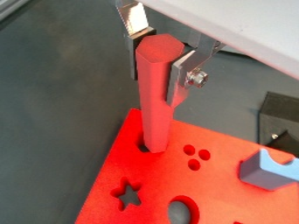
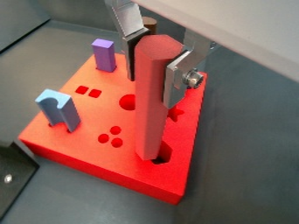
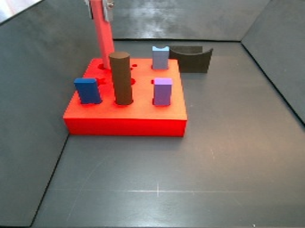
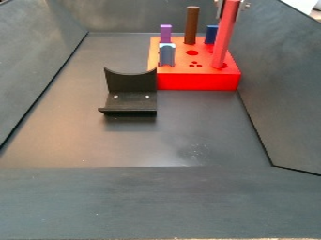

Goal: Pick up the hexagon object. Move up. Place the hexagon object on the fixture. Regrasp the hexagon object. Move to above the board. Insert the hexagon object.
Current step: Insert the hexagon object.

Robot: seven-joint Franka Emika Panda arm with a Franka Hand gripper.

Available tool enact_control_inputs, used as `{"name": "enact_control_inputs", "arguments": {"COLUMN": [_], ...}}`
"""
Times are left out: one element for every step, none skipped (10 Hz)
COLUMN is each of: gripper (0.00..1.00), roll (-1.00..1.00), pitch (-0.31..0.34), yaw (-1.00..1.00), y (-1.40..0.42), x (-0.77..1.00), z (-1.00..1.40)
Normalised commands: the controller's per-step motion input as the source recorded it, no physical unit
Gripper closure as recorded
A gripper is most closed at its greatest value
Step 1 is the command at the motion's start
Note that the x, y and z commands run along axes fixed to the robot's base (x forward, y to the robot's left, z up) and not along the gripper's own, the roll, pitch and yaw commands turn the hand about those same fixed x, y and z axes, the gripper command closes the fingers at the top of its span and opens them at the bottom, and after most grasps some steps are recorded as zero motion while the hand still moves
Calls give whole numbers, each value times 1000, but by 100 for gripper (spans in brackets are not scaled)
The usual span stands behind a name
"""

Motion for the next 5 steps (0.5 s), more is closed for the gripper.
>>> {"name": "enact_control_inputs", "arguments": {"gripper": [100,100,100,100,100], "roll": [4,0,0,0,19], "pitch": [16,-21,0,0,31], "yaw": [69,-69,-40,0,0], "y": [49,-74,-60,-6,-6], "x": [-274,-177,-186,-323,-306], "z": [-120,-63,-131,-163,-109]}}
